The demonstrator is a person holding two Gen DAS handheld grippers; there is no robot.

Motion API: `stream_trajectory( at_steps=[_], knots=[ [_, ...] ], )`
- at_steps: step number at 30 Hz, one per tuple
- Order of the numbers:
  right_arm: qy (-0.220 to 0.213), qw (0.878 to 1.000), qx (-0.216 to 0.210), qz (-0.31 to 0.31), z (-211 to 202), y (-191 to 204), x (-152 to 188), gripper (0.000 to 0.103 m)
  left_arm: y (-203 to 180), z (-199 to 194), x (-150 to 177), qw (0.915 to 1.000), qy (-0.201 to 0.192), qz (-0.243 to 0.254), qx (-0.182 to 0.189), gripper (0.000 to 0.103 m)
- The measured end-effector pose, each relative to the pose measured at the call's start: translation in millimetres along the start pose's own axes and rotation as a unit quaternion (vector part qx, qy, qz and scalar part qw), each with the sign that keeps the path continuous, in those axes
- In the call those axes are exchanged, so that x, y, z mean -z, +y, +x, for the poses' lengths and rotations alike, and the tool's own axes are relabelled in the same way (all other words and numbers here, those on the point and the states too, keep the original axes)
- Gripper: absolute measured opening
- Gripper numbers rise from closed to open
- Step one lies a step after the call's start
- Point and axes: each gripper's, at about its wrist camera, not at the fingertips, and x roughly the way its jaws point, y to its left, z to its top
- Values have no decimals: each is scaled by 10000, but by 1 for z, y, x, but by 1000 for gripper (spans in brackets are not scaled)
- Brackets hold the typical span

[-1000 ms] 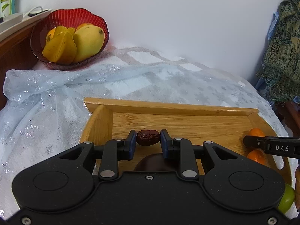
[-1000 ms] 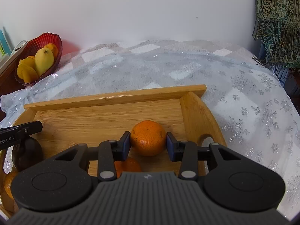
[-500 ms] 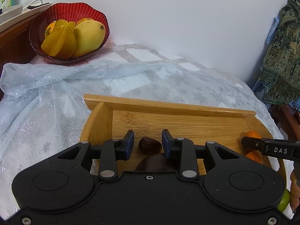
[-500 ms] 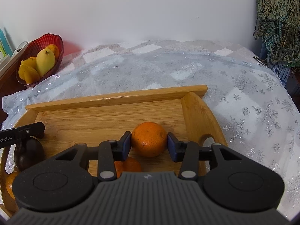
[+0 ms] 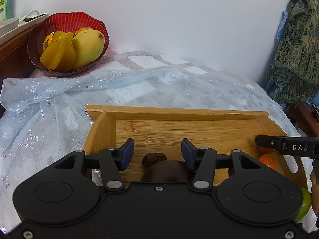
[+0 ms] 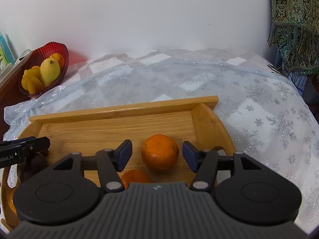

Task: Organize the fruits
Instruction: 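Lower the date onto the tray and open the left tool while the right releases the mandarin, then lift both open tools and move them back to the fruits beside the tray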

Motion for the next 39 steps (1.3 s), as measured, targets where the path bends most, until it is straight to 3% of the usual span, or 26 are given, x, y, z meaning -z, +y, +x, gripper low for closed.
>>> stream_trajectory(
  at_steps=[8, 17, 39],
  knots=[
    [-108, 9999, -32, 8, -4, -2, 0, 86, -5, -7, 4, 9998, -145, 122, -17, 68],
    [-277, 9994, -122, 165, -10, -8, 3, 88, -12, -21, 8, 9990, -383, 225, -63, 79],
    [-1577, 9864, -292, 359, -76, -11, 31, 90, -37, -89, 45, 9943, -889, 572, 160, 84]
  ],
)
